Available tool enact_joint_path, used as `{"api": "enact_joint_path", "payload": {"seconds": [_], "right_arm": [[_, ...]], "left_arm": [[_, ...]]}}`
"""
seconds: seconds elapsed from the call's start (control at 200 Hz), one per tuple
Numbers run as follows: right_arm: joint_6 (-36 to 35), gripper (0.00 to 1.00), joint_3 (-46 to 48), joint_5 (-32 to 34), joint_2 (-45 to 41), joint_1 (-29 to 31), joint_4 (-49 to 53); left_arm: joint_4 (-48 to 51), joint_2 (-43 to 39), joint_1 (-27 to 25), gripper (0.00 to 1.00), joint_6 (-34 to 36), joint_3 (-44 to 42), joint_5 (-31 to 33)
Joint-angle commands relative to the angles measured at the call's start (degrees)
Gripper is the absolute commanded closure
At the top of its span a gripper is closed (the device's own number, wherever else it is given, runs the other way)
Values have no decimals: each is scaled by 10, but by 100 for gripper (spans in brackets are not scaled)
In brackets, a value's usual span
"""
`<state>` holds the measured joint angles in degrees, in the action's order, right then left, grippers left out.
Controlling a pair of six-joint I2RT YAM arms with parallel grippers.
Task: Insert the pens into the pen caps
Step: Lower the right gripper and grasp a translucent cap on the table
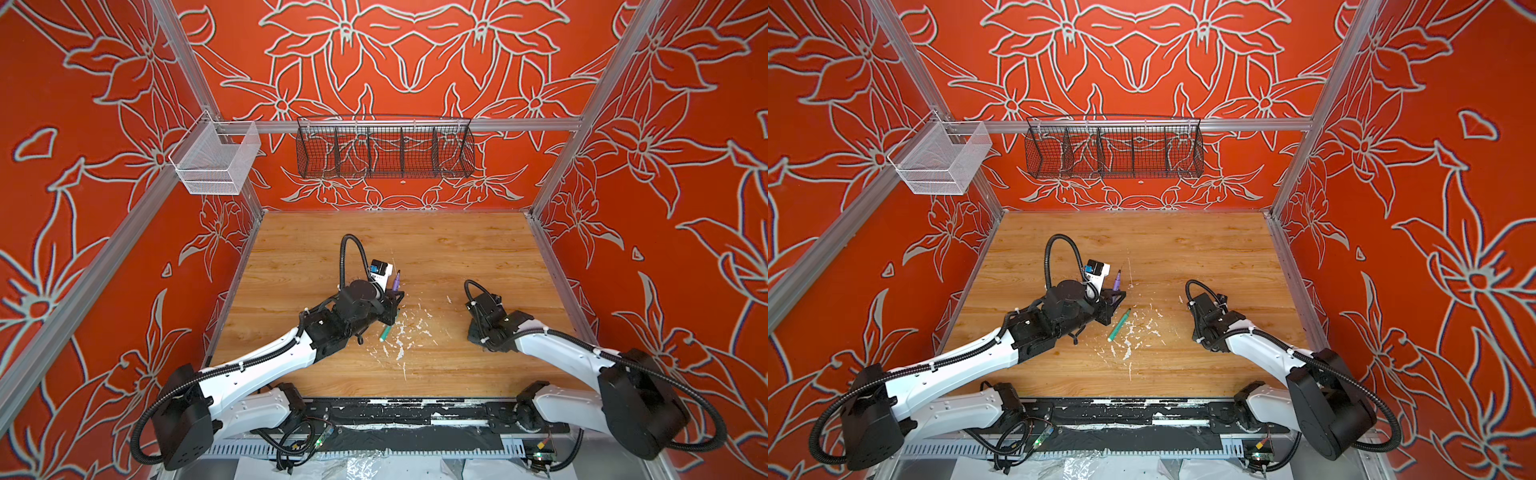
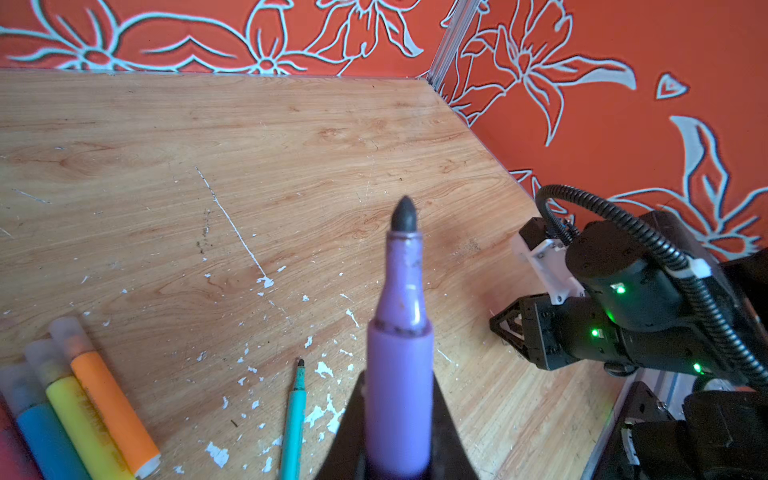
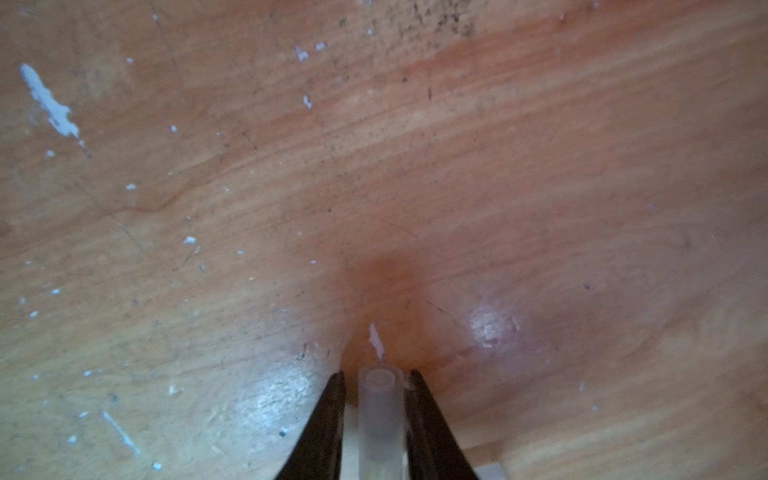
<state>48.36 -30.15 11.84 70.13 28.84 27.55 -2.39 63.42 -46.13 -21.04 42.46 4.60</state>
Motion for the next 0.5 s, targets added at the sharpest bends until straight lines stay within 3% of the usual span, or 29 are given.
{"api": "enact_joint_path", "payload": {"seconds": [0.0,0.285,0.495], "right_arm": [[6,73,6,-21,6,3,-1],[2,73,-3,-19,22,10,19],[2,85,2,-23,27,12,10]], "left_arm": [[-6,-9,1,100,-3,-4,-4],[-7,-10,1,100,-2,-5,-5],[-11,-8,1,100,-2,-8,-5]]}}
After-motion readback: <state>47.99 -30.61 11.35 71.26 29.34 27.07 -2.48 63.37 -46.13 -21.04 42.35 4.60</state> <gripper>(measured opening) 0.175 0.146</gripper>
